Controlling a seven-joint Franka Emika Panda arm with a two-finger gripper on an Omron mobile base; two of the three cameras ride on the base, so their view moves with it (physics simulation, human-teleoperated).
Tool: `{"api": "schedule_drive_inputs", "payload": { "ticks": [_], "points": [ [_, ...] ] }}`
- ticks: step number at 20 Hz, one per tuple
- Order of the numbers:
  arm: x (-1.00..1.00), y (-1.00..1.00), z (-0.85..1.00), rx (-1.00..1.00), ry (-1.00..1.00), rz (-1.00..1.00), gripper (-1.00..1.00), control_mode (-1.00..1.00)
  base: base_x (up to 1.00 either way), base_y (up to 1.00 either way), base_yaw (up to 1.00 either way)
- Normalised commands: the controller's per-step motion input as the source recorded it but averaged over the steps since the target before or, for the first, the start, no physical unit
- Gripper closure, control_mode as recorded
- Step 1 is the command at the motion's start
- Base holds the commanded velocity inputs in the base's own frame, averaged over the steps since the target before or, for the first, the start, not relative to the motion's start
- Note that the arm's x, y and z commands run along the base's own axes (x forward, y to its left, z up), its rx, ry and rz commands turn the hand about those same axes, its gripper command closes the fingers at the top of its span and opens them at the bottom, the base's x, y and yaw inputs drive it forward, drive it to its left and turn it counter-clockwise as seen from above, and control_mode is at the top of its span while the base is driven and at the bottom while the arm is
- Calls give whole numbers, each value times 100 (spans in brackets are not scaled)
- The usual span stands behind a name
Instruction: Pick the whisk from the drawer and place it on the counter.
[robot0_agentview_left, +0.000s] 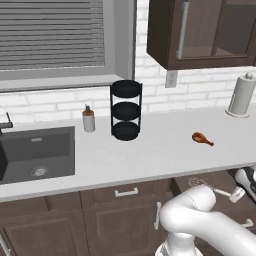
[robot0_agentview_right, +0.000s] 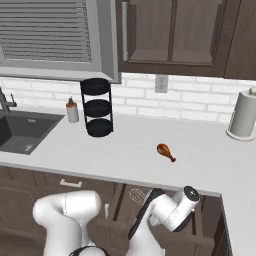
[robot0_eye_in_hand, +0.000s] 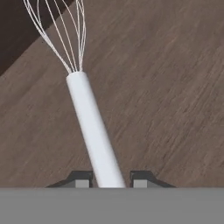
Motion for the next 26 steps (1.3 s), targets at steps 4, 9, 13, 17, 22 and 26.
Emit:
{"api": "schedule_drive_inputs", "payload": {
  "ticks": [4, 9, 13, 17, 22, 26],
  "points": [
    [-3, 0, 100, -3, 7, 22, 100, -100, 0, 0, 0],
    [-36, 0, 97, -3, -10, 31, 100, -100, 0, 0, 0],
    [-5, 0, 100, 0, -26, 26, 100, -100, 0, 0, 0],
    [8, 1, 93, 0, -26, 14, 100, -100, 0, 0, 0],
    [80, 25, 33, 0, -11, 1, 100, -100, 0, 0, 0],
    [100, 49, 0, -1, 0, 0, 100, -100, 0, 0, 0]
  ]
}}
